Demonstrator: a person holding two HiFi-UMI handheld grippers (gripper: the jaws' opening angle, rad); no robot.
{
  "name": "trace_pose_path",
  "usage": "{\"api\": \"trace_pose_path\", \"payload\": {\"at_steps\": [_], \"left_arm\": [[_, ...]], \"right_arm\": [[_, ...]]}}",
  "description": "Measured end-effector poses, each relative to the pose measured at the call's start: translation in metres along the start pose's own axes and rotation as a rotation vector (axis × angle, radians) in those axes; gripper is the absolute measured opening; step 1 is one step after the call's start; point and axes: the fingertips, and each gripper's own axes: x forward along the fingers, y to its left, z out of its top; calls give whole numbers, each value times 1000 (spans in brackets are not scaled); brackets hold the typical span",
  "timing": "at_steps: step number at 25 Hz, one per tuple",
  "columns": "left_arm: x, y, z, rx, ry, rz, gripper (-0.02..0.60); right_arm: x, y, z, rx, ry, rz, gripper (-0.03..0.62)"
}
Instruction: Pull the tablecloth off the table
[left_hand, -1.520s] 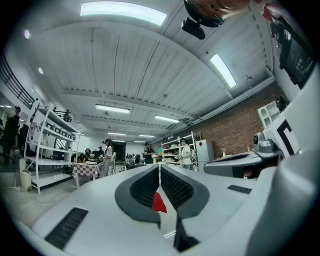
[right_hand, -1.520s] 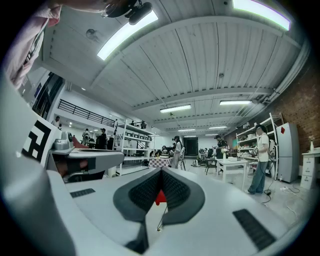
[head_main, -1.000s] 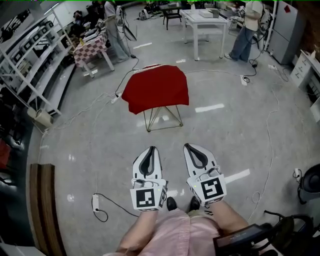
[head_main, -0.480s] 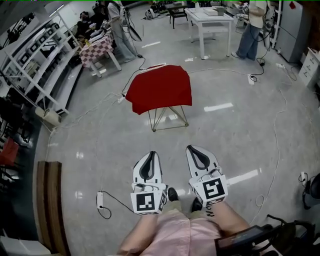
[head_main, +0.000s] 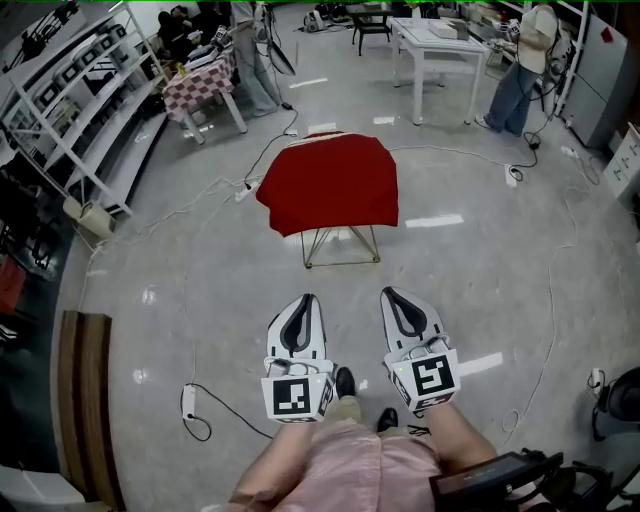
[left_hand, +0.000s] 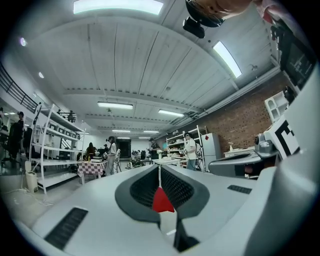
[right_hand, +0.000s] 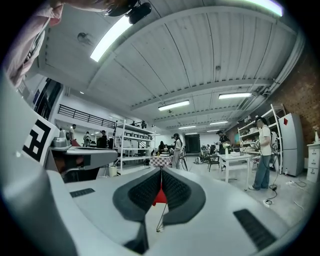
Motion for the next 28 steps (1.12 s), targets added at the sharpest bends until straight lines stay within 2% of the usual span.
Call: {"api": "trace_pose_path", "payload": {"at_steps": [16,21,28], "left_arm": [[103,104,9,-31,-43,-42,35],[120,124,12,-32,-80,-63,35],[129,145,3,-37,-59,-74,35]], "right_arm": [[139,0,27,-36,-3,-47,20],[166,4,35,-52,-28,-64,20],[181,10,38,-60,-28,-87,20]]}}
